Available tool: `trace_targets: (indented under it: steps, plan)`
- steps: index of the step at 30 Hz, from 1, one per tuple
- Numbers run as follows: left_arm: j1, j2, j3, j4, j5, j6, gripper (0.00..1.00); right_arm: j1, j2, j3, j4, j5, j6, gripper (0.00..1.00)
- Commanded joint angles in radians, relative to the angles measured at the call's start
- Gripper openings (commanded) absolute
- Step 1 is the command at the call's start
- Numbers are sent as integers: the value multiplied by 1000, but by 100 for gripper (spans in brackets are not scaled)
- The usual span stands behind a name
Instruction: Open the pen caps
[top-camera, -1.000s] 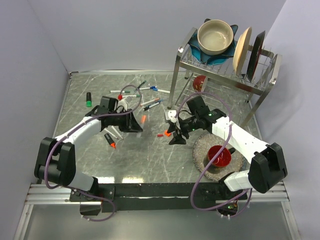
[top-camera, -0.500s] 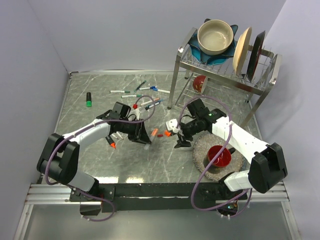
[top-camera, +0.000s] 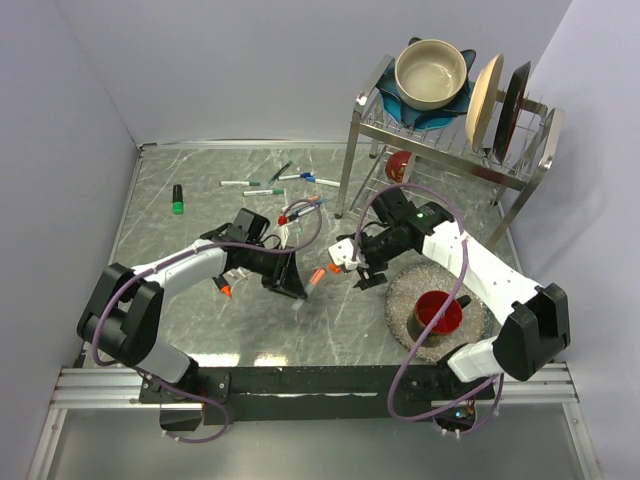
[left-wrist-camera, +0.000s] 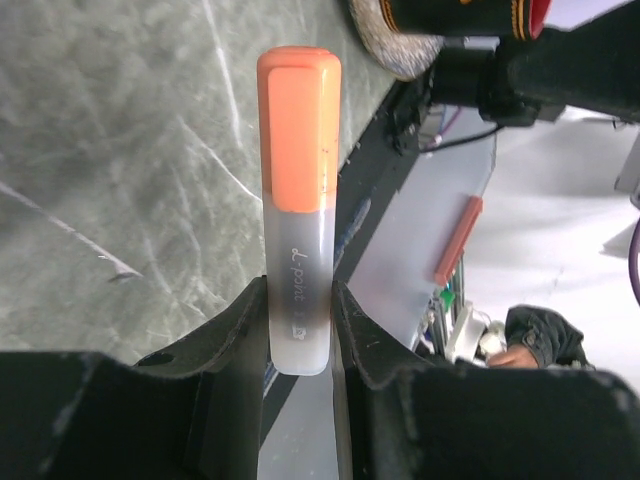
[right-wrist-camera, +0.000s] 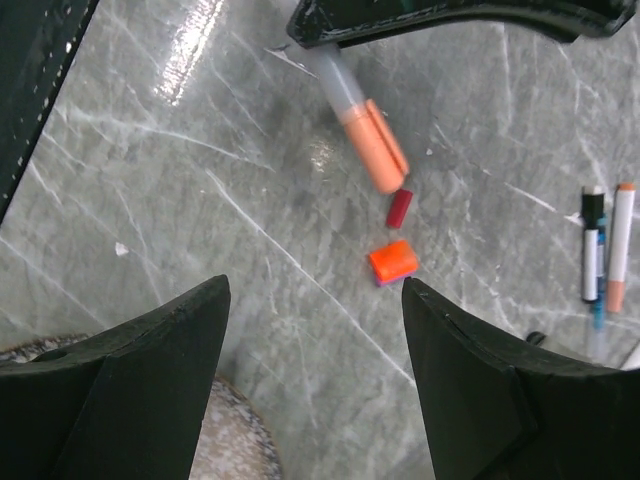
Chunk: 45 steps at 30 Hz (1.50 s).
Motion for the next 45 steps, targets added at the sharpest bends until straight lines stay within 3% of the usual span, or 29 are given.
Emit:
trace_targets:
  steps: [1,9,14,30,32,36,38,39,41,42,45]
  plan:
    - [-33,16,21,-18,65,49,1,35,19,80,-64,46,-81,77]
    - [-70,19,32,-21,86,63,1,193,81,103,-38,99,-58,76]
    - [-80,-10,26,-8,125,64,1,225,99,66,25,128,-29,73]
    - [-86,-37,37,-1,174,78,1,310,125,-18,126,240,21,52]
    - [-86,-39,40,-1,174,80,1,314,122,-26,137,250,25,43]
    - [-86,-48,46,-8,151,80,2,316,112,-36,149,286,59,8]
    - [-80,-60,50,-9,128,72,11,318,102,-42,160,297,76,0]
    - [-66,-67,52,-5,91,67,26,313,95,-49,169,291,105,0]
    - [-43,-102,49,11,71,43,41,304,84,-53,179,262,148,0]
    - [-12,-117,46,21,62,32,56,298,72,-55,183,241,193,0]
    - [48,-195,23,81,7,-21,81,247,47,-56,231,112,344,0]
